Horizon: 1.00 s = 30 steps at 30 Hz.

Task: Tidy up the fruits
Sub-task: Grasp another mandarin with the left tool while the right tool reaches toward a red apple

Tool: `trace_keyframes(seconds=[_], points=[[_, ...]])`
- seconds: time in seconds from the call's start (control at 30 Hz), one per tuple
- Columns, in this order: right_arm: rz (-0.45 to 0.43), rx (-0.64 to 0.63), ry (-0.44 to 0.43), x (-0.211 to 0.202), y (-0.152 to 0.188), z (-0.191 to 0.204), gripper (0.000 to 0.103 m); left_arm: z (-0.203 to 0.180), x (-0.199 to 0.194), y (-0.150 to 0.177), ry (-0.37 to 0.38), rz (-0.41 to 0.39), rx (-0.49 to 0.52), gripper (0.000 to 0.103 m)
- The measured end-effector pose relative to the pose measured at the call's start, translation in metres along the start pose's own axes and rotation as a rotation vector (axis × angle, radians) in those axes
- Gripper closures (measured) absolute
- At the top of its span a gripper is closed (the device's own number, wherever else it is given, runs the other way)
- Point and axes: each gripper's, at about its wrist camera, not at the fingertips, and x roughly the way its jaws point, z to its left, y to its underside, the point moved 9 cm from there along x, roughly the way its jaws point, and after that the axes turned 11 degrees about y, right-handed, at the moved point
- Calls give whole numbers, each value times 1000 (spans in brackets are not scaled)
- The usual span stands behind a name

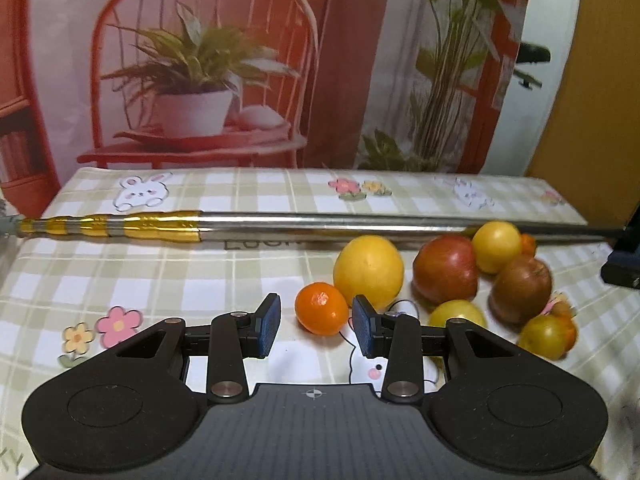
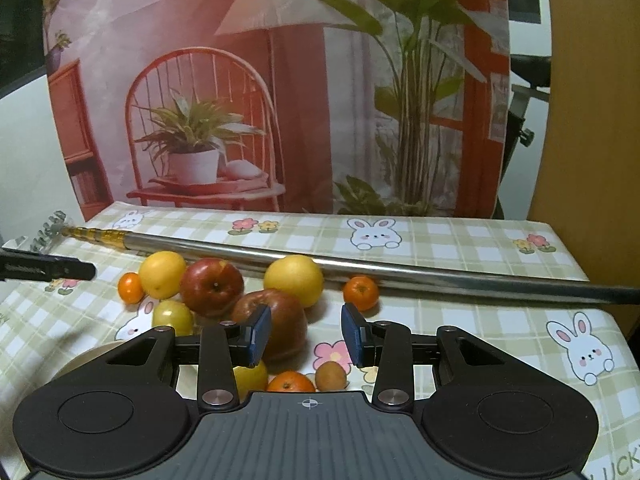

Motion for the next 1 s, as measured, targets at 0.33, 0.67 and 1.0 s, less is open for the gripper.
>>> trace_keyframes(seconds=[0.33, 0.67, 1.0], points=[[33, 26, -1, 23, 2, -5, 67, 5, 26, 8, 7, 31, 27, 61], [48, 33, 1, 30, 6, -7, 67, 9, 37, 8, 8, 44, 5, 62], [53, 51, 3, 31, 8, -10, 67, 8, 16, 10, 2, 29, -4, 62]])
